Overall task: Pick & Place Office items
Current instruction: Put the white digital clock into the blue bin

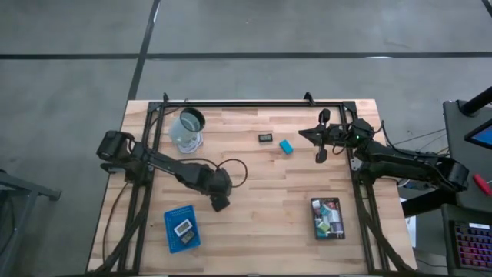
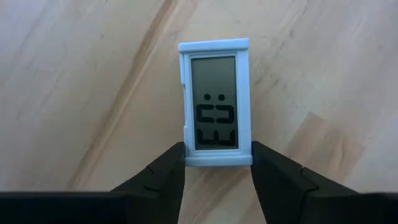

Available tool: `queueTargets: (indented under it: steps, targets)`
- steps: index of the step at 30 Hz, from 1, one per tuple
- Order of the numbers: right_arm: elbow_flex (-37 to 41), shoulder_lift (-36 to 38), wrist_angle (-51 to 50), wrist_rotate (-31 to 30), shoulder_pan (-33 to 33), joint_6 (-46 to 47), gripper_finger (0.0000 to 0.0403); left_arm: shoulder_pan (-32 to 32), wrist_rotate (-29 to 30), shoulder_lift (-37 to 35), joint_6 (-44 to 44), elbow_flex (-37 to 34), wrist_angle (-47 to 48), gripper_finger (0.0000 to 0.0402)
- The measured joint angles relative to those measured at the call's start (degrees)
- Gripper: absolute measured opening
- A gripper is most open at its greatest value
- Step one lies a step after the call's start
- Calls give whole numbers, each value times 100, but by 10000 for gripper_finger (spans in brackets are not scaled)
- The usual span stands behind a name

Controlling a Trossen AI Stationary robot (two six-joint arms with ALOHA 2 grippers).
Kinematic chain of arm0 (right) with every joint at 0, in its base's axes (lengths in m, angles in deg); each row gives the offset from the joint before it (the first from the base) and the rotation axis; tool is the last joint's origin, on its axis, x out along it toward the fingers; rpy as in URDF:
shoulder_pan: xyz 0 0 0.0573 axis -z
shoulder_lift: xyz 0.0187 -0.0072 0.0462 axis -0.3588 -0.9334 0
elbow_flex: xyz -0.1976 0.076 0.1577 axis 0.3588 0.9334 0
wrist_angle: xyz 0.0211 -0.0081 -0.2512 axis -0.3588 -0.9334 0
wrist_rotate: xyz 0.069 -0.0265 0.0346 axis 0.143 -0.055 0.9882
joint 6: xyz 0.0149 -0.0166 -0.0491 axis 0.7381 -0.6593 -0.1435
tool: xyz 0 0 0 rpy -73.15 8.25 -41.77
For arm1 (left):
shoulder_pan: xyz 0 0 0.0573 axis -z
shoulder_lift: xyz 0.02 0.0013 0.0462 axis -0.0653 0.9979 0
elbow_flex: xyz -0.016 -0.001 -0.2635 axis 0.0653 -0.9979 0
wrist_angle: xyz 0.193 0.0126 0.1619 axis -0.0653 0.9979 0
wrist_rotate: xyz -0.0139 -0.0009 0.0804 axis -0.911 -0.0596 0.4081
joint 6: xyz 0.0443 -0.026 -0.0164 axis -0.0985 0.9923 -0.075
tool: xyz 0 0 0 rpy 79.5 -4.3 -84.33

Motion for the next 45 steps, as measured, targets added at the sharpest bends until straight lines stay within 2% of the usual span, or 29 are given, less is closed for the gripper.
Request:
queueTargets:
  steps: [11, 23, 45]
  targets:
    - [0, 0, 0, 2, 0, 0, 8, 63, 173, 2, 215, 0, -123, 168]
    - [0, 0, 2, 2, 0, -2, 8, 63, 170, 2, 220, -85, -193, 201]
    - [0, 0, 2, 1, 0, -1, 8, -1, 155, -108, 211, -63, -105, 202]
